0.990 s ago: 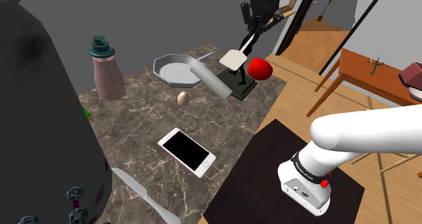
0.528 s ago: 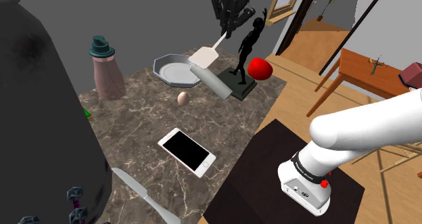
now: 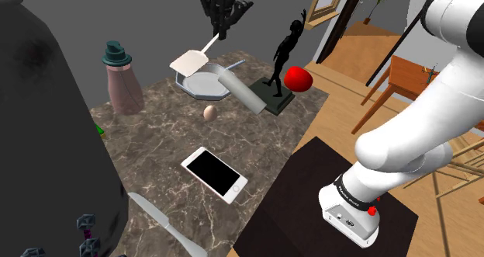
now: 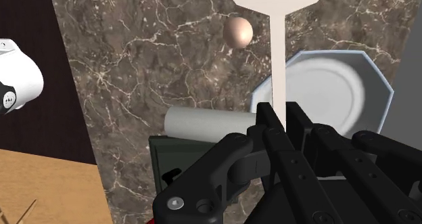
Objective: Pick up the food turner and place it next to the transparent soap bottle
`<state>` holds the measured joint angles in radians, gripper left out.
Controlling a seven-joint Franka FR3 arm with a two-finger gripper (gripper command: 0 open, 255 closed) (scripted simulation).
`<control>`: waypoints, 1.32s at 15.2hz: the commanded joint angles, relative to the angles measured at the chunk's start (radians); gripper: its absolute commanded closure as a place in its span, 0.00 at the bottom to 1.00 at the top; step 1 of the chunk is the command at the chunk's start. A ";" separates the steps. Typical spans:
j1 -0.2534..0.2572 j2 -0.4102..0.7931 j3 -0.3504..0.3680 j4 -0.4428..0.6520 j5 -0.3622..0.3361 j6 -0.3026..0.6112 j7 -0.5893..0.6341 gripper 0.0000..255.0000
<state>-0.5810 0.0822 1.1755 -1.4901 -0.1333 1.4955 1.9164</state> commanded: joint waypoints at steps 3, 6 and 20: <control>0.295 0.298 -0.028 0.241 -0.274 -0.108 0.194 1.00; 0.548 0.463 -0.116 0.488 -0.410 -0.211 0.238 1.00; 0.440 0.443 -0.093 0.238 -0.380 -0.011 0.277 1.00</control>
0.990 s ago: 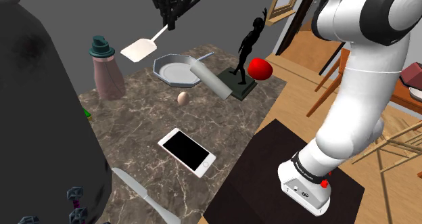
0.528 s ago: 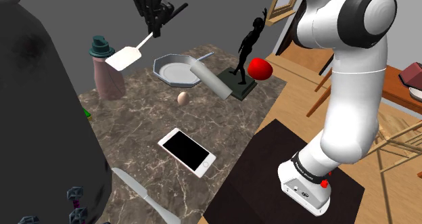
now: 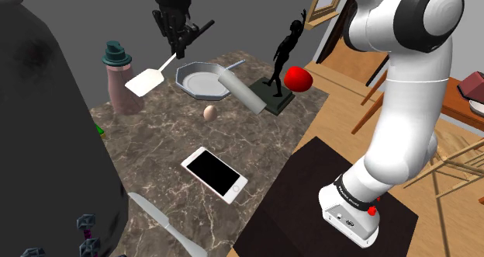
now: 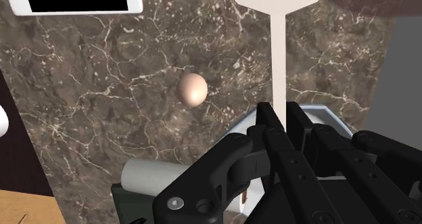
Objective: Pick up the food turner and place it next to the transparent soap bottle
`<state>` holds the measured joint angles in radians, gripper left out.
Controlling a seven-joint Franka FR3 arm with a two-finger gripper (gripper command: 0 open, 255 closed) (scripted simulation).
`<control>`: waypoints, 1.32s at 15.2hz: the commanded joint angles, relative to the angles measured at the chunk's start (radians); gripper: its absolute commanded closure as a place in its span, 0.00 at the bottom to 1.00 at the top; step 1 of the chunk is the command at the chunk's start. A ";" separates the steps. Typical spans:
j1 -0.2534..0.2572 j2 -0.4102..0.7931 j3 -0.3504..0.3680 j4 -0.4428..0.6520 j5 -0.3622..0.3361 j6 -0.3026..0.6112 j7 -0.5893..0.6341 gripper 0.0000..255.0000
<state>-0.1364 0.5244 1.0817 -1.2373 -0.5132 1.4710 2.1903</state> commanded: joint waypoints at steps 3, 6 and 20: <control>-0.030 -0.005 0.006 -0.071 0.005 0.058 0.010 1.00; -0.051 -0.008 0.009 -0.122 0.006 0.101 0.016 1.00; -0.101 0.008 0.000 -0.309 -0.017 0.278 0.053 1.00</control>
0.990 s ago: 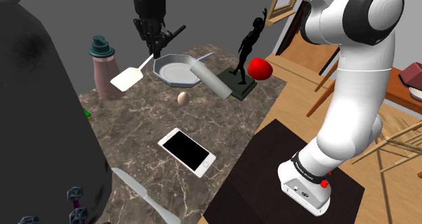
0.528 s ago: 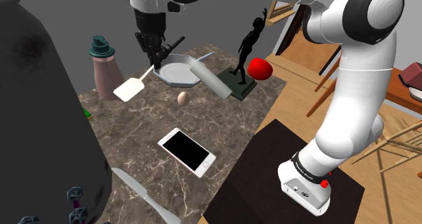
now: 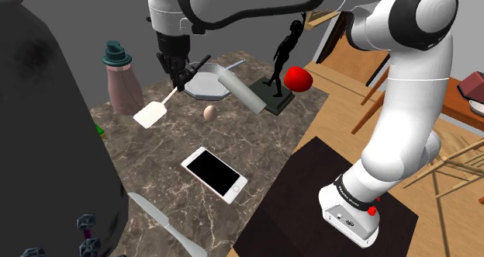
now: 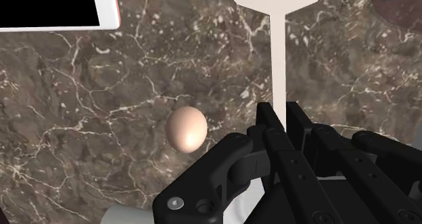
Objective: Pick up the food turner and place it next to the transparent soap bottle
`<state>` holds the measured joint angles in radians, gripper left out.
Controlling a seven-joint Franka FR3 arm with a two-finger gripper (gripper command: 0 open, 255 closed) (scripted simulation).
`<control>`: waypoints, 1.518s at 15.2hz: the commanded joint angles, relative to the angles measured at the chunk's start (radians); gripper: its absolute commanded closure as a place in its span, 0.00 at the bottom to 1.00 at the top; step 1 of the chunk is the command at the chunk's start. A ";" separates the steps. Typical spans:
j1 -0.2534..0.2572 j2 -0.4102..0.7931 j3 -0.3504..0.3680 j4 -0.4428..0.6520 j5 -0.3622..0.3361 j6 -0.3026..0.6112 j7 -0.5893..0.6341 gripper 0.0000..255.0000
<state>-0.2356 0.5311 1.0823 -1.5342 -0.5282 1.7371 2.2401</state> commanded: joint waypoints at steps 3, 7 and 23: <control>-0.005 0.010 -0.007 -0.043 -0.012 0.046 0.013 1.00; -0.006 0.025 -0.019 -0.080 -0.029 0.089 0.026 1.00; 0.016 0.098 -0.079 -0.177 -0.106 0.230 0.080 1.00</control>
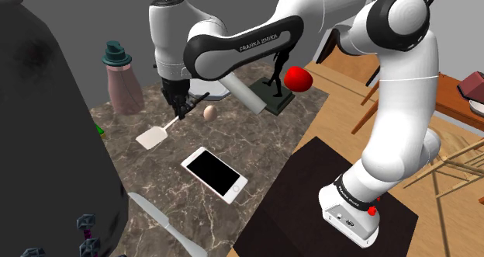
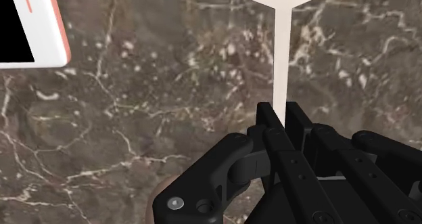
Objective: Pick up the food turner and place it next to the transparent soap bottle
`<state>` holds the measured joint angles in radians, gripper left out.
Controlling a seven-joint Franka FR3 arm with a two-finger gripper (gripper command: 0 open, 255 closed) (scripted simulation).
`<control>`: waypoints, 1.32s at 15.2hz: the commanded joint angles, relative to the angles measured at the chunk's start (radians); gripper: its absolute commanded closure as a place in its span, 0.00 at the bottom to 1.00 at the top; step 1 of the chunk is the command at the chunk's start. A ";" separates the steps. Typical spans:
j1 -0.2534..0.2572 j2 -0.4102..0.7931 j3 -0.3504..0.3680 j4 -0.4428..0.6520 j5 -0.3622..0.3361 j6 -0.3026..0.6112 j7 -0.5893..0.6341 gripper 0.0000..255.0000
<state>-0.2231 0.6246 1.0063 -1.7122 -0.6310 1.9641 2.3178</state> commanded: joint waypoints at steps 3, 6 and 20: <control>0.004 0.004 -0.003 0.001 -0.003 0.003 0.002 1.00; 0.004 0.005 -0.003 0.001 -0.004 0.003 0.002 1.00; -0.006 -0.043 0.038 0.065 0.048 -0.090 -0.029 0.00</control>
<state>-0.2290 0.5821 1.0442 -1.6480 -0.5835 1.8749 2.2892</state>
